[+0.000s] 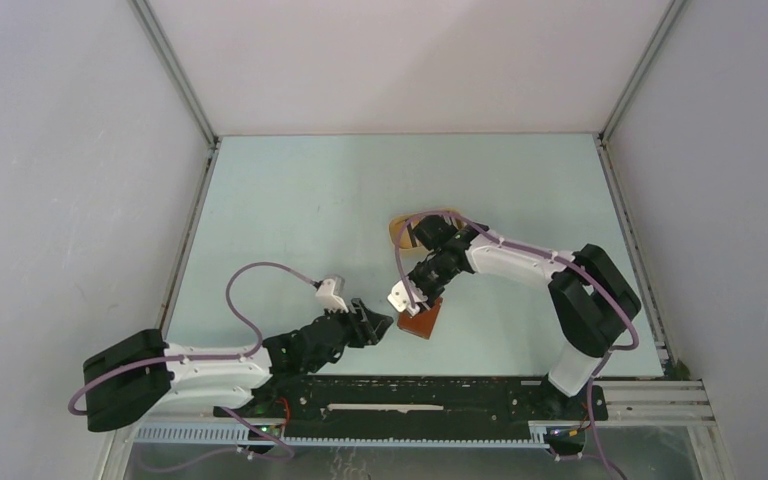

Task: Put the credit cards into the card holder
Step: Close the card holder at the center of the board.

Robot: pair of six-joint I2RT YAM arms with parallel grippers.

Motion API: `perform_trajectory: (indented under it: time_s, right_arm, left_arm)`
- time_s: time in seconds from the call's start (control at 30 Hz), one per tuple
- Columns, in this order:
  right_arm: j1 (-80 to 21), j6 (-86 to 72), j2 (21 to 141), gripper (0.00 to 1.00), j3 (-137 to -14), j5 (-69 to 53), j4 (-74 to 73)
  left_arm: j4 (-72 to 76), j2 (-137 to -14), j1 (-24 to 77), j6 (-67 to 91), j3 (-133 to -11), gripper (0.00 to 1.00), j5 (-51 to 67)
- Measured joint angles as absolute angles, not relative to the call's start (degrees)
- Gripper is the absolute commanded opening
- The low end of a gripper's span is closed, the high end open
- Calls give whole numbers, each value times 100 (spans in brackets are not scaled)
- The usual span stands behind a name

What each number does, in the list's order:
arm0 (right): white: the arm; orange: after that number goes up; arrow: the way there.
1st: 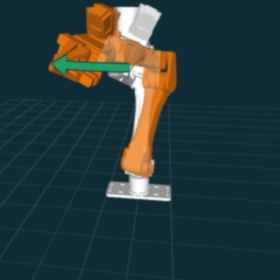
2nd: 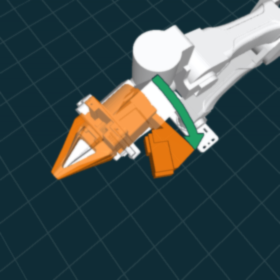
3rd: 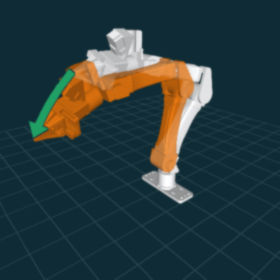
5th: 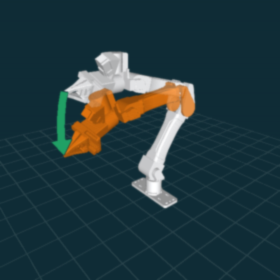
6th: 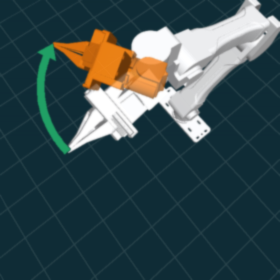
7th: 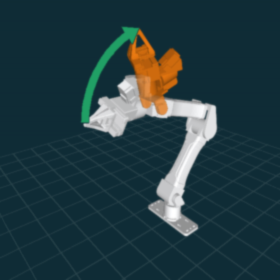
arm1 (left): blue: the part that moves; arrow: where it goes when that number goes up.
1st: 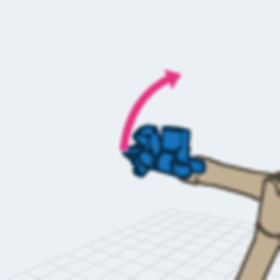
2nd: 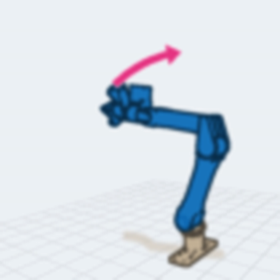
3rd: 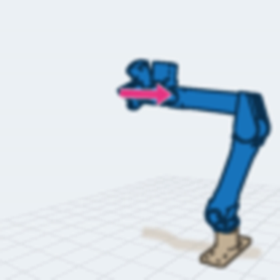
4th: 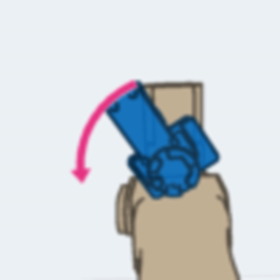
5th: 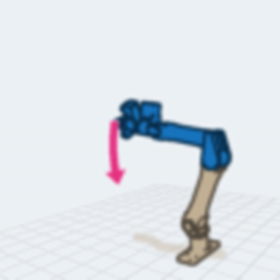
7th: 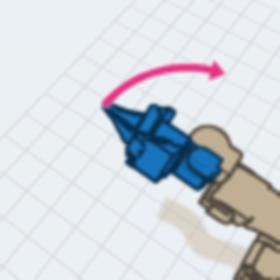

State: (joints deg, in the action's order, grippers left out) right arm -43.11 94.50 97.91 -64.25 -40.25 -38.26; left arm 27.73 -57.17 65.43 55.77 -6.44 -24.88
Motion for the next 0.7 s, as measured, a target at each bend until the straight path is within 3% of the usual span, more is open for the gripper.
perform_trajectory:
  time_s: [0.47,0.7]
  right_arm:
    - [-4475,9279,9959,24,-6425,-3830,-3736]
    - [-4480,9251,9972,7,-6425,-3822,-3736]
  left_arm:
    - [2895,-6233,6543,5610,-644,60,-2480]
    - [3026,-6458,6543,5599,-644,61,-2423]
